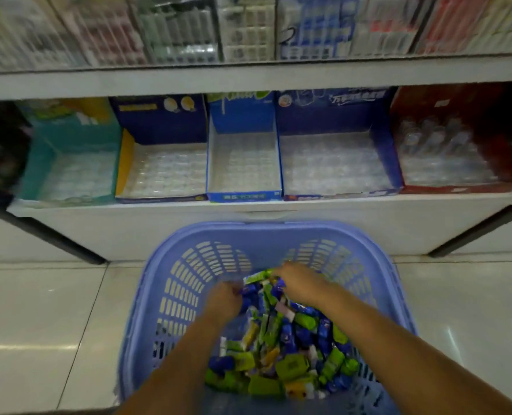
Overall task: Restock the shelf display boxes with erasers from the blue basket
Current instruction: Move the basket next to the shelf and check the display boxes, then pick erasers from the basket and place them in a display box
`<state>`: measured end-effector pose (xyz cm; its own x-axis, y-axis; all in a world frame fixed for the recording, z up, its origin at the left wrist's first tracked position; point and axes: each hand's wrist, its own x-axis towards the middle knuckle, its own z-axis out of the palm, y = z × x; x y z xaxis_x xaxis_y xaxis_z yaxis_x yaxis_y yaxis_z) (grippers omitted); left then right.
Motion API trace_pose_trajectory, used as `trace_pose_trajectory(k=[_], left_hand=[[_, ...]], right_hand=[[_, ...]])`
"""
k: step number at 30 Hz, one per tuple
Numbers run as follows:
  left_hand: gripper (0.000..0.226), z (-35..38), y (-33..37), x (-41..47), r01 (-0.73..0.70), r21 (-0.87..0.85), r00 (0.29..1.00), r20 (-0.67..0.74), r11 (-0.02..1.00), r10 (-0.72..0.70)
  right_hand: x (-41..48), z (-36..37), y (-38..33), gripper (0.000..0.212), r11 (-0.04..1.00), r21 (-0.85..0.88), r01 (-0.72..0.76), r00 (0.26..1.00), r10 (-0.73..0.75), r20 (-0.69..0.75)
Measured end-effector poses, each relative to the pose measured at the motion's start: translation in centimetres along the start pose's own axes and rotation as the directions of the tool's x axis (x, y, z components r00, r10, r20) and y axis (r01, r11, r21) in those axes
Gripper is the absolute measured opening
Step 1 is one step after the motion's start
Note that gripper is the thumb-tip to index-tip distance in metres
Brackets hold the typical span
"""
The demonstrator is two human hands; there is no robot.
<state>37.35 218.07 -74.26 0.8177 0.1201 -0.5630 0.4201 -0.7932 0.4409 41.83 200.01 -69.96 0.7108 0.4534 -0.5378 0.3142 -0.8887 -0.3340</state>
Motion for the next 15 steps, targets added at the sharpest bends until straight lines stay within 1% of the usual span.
trace_pose_trajectory(k=[2,3,5,7,9,12,14,15], left_hand=[[0.03,0.5,-1.0,1.1,-0.011,0.025,1.0,0.001,1.0,0.011],[0.031,0.8,-1.3,1.6,-0.008,-0.001,1.0,-0.002,1.0,0.008],[0.03,1.6,-1.7,2.6,-0.013,-0.006,1.0,0.013,1.0,0.013],[0.026,2.5,-1.9,3.4,0.002,-0.003,1.0,0.017,1.0,-0.002],[0.025,3.2,-1.6,3.7,0.03,-0.067,0.999,0.016,0.997,-0.029],[0.035,3.6,-1.5,4.0,0.059,-0.08,0.998,0.039,0.995,-0.056],[0.035,3.4,-1.6,4.4,0.064,-0.115,0.996,0.071,0.991,-0.056],[0.033,3.2,-1.7,4.7,0.057,-0.135,0.995,0.091,0.989,-0.045]], right_hand=[[0.8,2.0,0.9,0.037,0.999,-0.05,0.001,1.0,-0.001,0.001],[1.2,2.7,1.3,0.04,0.994,-0.106,0.01,1.0,-0.009,0.003],[2.2,3.8,1.8,0.047,0.96,-0.278,0.039,0.999,-0.035,0.02],[3.2,4.3,1.7,0.049,0.923,-0.381,0.053,0.998,-0.041,0.039],[4.1,4.3,1.5,0.046,0.912,-0.408,0.04,0.998,-0.021,0.051],[4.9,4.0,1.5,0.035,0.91,-0.412,0.049,0.998,-0.028,0.056],[5.1,3.7,1.9,0.029,0.925,-0.374,0.062,0.997,-0.041,0.063],[5.0,3.3,2.0,0.027,0.946,-0.319,0.057,0.997,-0.038,0.065]])
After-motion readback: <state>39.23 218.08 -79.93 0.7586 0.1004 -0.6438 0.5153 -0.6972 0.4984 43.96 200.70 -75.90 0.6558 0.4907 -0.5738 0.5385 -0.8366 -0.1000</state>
